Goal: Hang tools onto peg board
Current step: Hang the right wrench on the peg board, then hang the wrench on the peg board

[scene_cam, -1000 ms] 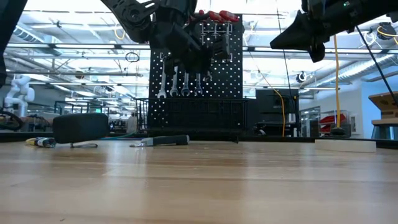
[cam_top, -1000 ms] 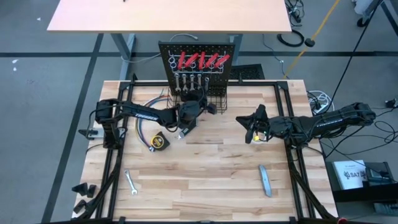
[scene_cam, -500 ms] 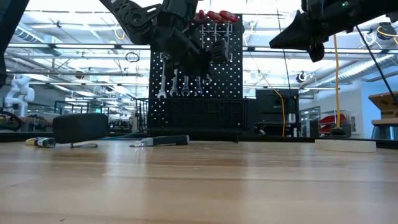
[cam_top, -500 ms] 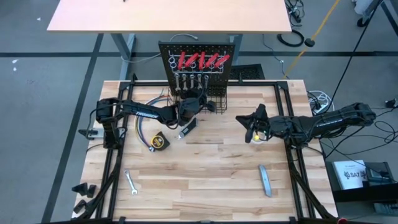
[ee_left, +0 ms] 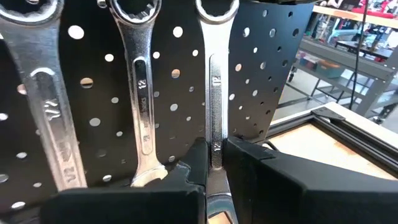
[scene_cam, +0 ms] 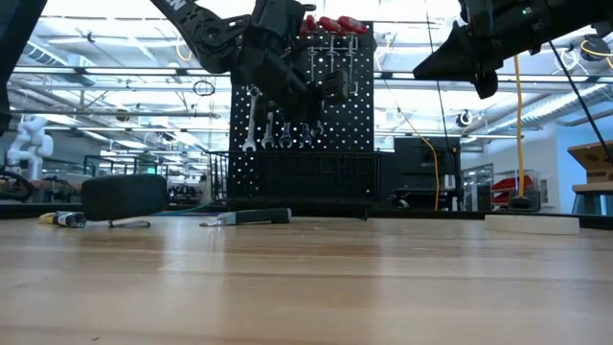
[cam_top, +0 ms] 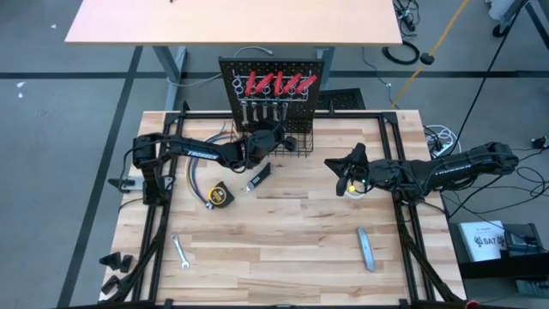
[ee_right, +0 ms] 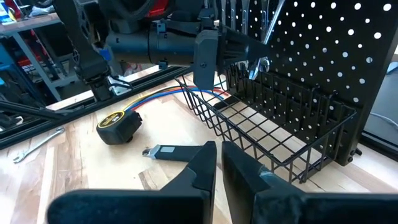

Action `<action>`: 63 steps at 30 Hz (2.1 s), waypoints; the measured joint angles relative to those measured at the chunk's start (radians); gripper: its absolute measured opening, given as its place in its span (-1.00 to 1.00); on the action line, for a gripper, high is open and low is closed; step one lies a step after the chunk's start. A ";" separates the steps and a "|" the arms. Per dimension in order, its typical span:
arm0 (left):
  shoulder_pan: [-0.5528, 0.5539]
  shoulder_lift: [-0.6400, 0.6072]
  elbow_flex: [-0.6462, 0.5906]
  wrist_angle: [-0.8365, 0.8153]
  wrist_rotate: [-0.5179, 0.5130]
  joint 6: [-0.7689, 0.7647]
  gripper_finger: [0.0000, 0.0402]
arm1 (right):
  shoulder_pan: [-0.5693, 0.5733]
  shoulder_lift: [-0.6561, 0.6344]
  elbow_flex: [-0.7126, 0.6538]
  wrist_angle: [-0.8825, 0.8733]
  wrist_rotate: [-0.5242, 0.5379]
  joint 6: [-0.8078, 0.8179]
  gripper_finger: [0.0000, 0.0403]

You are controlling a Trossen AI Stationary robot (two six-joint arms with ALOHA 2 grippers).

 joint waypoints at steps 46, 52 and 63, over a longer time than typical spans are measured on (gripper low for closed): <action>-0.726 -0.644 0.000 -1.468 0.512 -0.655 -0.23 | 0.001 0.029 0.000 -0.016 -0.031 0.060 -0.90; -0.883 -0.645 -0.045 -1.620 0.573 -0.916 -0.23 | 0.001 0.109 0.000 0.005 -0.084 0.093 -0.90; -1.009 -0.493 -0.217 -1.606 0.901 -1.017 -0.24 | 0.001 0.227 0.000 0.033 -0.182 0.109 -0.90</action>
